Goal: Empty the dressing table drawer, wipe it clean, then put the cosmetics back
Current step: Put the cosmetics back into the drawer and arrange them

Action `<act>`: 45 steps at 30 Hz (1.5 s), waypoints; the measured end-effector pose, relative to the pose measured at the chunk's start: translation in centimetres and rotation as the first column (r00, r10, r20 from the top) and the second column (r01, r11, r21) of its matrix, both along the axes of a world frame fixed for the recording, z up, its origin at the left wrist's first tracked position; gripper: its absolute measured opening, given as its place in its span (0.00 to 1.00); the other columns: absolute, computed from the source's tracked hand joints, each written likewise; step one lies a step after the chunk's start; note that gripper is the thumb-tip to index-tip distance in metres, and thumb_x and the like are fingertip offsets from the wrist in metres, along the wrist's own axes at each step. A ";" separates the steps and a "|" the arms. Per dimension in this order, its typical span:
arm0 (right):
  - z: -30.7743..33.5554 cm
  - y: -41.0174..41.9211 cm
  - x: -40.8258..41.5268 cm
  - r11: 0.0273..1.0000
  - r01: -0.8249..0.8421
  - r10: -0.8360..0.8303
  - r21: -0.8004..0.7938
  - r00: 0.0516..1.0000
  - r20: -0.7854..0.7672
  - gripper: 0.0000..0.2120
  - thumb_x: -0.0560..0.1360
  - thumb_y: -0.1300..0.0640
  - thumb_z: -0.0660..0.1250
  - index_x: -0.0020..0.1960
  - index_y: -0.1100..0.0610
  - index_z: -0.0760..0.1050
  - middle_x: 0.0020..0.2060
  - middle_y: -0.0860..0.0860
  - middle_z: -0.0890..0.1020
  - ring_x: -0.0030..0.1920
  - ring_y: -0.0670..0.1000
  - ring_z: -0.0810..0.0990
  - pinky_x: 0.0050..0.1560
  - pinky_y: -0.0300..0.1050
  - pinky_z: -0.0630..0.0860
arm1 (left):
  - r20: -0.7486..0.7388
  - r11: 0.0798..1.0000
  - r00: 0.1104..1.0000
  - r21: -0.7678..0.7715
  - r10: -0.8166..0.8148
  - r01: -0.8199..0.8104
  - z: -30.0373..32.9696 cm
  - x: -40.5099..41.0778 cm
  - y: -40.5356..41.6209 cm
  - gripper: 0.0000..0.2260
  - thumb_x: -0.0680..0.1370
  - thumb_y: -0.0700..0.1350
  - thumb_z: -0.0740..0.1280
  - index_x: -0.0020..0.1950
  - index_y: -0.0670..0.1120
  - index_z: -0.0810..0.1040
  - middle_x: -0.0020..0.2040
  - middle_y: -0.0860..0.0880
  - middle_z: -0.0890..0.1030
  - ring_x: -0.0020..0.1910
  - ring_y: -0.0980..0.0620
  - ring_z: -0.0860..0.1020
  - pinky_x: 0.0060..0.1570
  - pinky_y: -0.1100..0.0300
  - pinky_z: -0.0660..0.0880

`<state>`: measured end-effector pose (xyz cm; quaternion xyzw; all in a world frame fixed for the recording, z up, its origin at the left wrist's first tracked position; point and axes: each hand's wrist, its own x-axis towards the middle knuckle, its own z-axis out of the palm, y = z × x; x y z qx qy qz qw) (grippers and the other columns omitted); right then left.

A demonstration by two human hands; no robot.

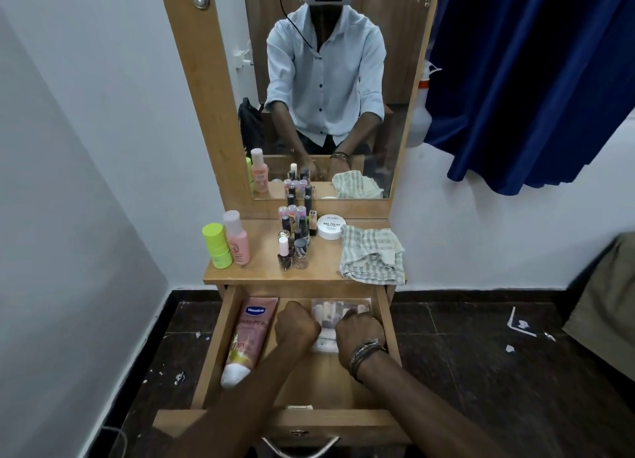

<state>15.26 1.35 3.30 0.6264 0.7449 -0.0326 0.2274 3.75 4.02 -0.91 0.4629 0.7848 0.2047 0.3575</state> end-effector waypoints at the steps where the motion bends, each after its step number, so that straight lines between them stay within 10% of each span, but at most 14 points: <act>1: -0.2 0.1 0.0 1.000 0.008 -0.008 -0.003 1.000 0.018 0.19 0.78 0.61 0.62 0.68 0.64 0.70 0.63 0.60 0.74 0.64 0.61 0.72 0.55 0.52 0.78 | -0.011 1.000 1.000 0.000 -0.011 0.011 -0.1 0.2 0.0 0.09 0.70 0.43 0.72 0.45 0.39 0.81 0.49 0.39 0.84 0.50 0.40 0.82 0.43 0.52 0.78; 10: -0.5 0.7 0.5 0.998 0.042 -0.040 0.040 0.998 -0.047 0.17 0.79 0.65 0.60 0.66 0.61 0.73 0.65 0.57 0.74 0.64 0.58 0.76 0.56 0.50 0.77 | -0.033 0.998 0.999 0.053 -0.024 0.025 -0.9 0.8 0.3 0.07 0.71 0.39 0.70 0.47 0.42 0.83 0.49 0.43 0.84 0.50 0.43 0.82 0.41 0.57 0.71; 17: 0.5 0.0 0.7 0.996 0.062 -0.055 0.057 0.990 -0.126 0.17 0.77 0.67 0.62 0.65 0.60 0.73 0.64 0.55 0.75 0.63 0.55 0.77 0.56 0.49 0.76 | 0.171 0.919 0.975 0.389 -0.140 0.063 0.8 -0.8 -1.5 0.09 0.69 0.32 0.70 0.41 0.45 0.85 0.41 0.48 0.86 0.42 0.51 0.84 0.47 0.49 0.82; 23: 6.0 -1.3 -1.2 0.997 -0.003 0.023 0.075 0.964 -0.265 0.20 0.76 0.60 0.64 0.68 0.57 0.70 0.64 0.56 0.75 0.65 0.58 0.74 0.63 0.53 0.72 | 0.026 0.471 0.997 0.882 -0.073 0.011 6.8 -3.9 -5.6 0.09 0.76 0.43 0.70 0.35 0.43 0.79 0.29 0.56 0.76 0.29 0.59 0.74 0.32 0.65 0.71; 29: 14.2 -0.9 -6.9 0.959 0.056 0.117 0.277 0.815 -0.568 0.08 0.75 0.57 0.69 0.52 0.58 0.75 0.52 0.58 0.78 0.53 0.61 0.79 0.48 0.50 0.76 | 0.195 0.188 0.961 0.954 0.193 -0.232 11.6 -10.1 -4.7 0.04 0.73 0.42 0.68 0.41 0.46 0.74 0.31 0.49 0.68 0.28 0.50 0.66 0.29 0.57 0.66; 32: 16.0 1.3 -9.6 0.903 0.136 0.196 0.407 0.715 -0.672 0.12 0.73 0.57 0.71 0.54 0.58 0.75 0.52 0.58 0.80 0.53 0.60 0.79 0.46 0.49 0.75 | 0.236 0.271 0.939 0.914 0.251 -0.303 12.0 -12.9 -3.1 0.17 0.70 0.40 0.70 0.58 0.43 0.75 0.46 0.49 0.76 0.41 0.49 0.75 0.38 0.56 0.73; 37: 14.9 4.7 -12.5 0.931 0.111 0.193 0.349 0.659 -0.726 0.21 0.71 0.58 0.72 0.61 0.60 0.70 0.55 0.57 0.79 0.56 0.60 0.78 0.46 0.48 0.72 | 0.123 0.666 0.991 0.735 0.054 -0.128 10.4 -15.1 -0.6 0.41 0.68 0.41 0.75 0.77 0.42 0.59 0.67 0.42 0.74 0.65 0.45 0.73 0.59 0.56 0.70; 45: 11.3 6.3 -15.0 0.955 0.120 0.147 0.271 0.601 -0.786 0.36 0.70 0.61 0.70 0.74 0.59 0.57 0.58 0.61 0.77 0.58 0.64 0.77 0.51 0.52 0.76 | 0.030 0.616 0.999 0.788 -0.037 -0.001 9.7 -14.2 0.3 0.32 0.73 0.63 0.58 0.68 0.43 0.70 0.57 0.52 0.79 0.52 0.56 0.76 0.50 0.60 0.71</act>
